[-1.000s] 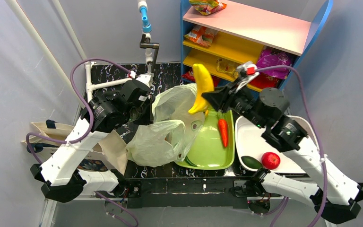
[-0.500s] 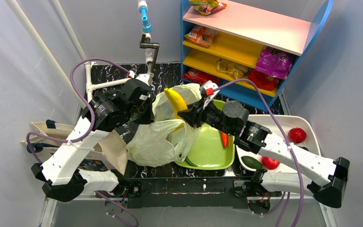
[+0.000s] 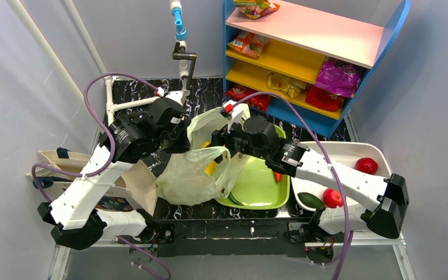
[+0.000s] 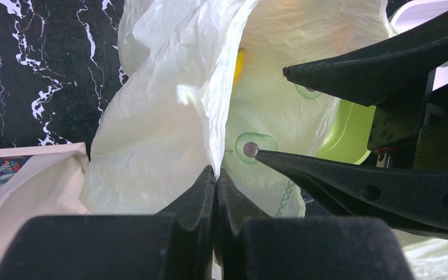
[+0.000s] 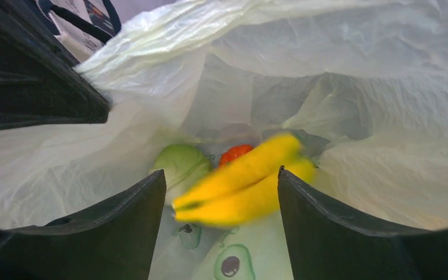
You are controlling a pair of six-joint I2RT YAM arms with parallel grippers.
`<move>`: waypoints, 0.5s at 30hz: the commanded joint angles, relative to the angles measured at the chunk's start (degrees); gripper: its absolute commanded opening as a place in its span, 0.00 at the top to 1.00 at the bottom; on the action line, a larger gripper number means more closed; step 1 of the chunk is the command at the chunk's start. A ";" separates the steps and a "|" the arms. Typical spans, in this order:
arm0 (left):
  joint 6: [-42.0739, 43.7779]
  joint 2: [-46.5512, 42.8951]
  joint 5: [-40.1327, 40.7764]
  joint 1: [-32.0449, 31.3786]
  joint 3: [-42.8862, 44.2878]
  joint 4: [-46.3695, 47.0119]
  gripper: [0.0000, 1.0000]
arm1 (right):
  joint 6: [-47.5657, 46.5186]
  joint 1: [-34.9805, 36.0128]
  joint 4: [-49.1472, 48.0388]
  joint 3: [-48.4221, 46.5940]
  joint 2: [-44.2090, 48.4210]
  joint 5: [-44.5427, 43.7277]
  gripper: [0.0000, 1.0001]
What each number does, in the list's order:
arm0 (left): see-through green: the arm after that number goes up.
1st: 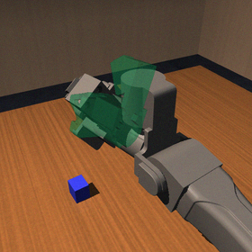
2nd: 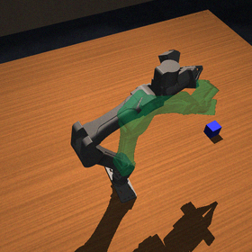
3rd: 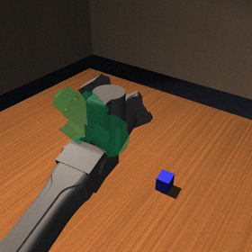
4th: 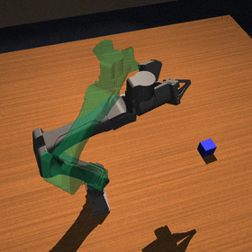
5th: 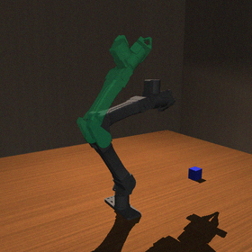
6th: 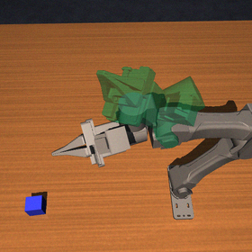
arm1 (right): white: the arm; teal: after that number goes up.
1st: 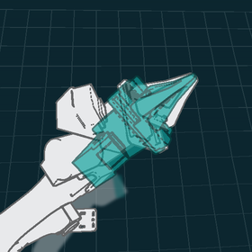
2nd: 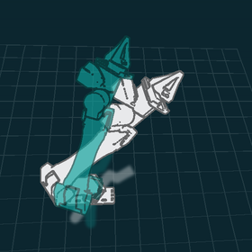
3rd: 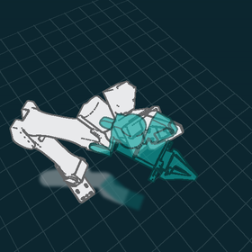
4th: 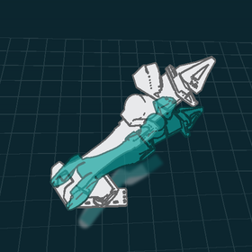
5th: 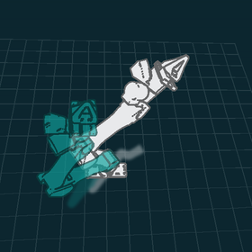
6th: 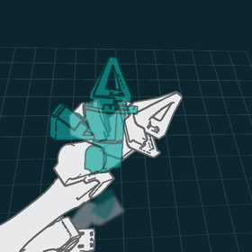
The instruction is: Place the food into the grocery bag and tie it
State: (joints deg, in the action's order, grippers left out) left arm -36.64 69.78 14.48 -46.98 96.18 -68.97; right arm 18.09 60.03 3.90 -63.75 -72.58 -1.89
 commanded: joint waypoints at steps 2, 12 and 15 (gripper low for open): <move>-0.46 -2.30 1.64 0.27 0.15 0.38 1.00 | 1.00 0.64 2.72 -6.20 -2.12 4.09 0.21; -0.49 -4.27 2.30 0.29 -1.76 0.24 1.00 | -1.99 1.58 8.40 -14.11 -3.17 2.66 0.16; -0.17 -4.44 2.55 0.32 -1.71 0.01 1.00 | -2.66 1.58 11.27 -16.86 -2.60 2.17 0.15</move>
State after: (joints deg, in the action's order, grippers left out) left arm -36.69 66.76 15.66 -46.98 94.94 -68.99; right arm 17.32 61.32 12.47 -75.02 -76.25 1.43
